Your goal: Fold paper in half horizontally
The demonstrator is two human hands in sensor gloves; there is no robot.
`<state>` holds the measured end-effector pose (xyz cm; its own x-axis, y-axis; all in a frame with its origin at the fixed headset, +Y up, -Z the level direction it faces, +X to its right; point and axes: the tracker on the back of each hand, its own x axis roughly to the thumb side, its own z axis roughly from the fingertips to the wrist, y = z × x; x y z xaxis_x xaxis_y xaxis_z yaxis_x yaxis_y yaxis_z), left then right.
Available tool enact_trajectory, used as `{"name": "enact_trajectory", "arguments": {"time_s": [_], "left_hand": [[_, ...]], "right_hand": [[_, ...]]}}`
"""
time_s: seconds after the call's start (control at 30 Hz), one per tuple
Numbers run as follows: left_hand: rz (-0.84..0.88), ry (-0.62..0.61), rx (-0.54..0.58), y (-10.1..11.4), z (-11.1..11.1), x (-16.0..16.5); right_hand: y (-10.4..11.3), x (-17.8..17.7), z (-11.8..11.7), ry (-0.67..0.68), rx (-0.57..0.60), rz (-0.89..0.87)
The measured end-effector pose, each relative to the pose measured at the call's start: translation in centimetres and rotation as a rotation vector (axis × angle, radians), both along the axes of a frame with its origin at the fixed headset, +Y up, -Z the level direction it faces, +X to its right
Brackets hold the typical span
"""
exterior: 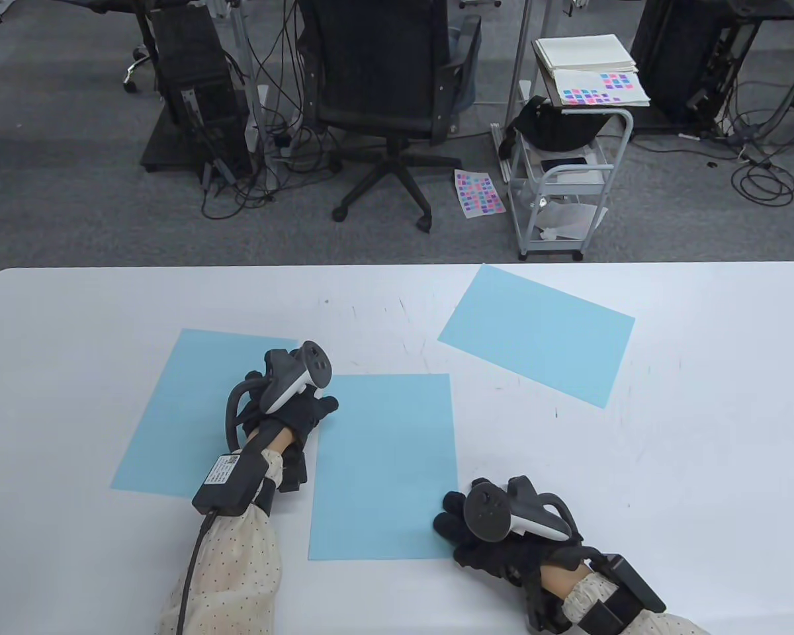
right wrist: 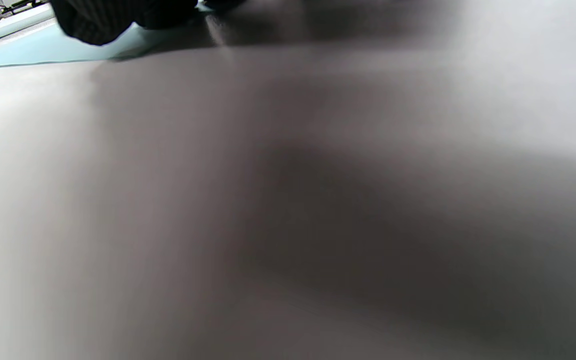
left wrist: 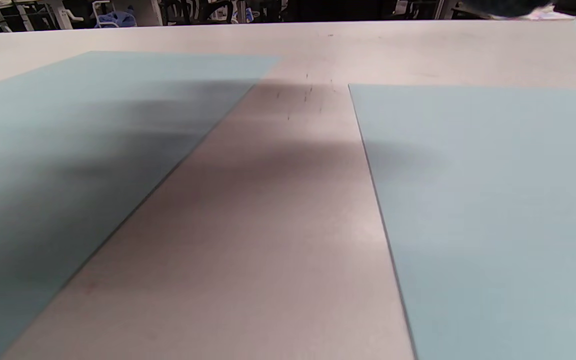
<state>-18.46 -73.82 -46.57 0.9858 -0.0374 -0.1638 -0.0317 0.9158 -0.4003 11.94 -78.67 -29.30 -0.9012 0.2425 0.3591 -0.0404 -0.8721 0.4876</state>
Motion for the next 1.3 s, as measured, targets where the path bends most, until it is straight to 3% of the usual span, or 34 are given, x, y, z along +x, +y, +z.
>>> {"name": "enact_trajectory", "arguments": {"time_s": [0.23, 0.5, 1.03, 1.3], "left_hand": [[-0.045, 0.034, -0.106, -2.5, -2.1, 0.4], [-0.056, 0.044, -0.171, -4.9, -2.2, 0.6], [-0.062, 0.058, -0.096, -5.1, -1.7, 0.7], [-0.023, 0.049, -0.07, -3.9, -1.3, 1.0]], "right_hand": [[0.0, 0.1, -0.2, -0.004, -0.015, -0.012], [0.0, 0.1, -0.2, -0.005, -0.011, -0.019], [0.0, 0.1, -0.3, -0.005, -0.019, -0.014], [0.0, 0.1, -0.3, -0.006, -0.023, -0.015]]}}
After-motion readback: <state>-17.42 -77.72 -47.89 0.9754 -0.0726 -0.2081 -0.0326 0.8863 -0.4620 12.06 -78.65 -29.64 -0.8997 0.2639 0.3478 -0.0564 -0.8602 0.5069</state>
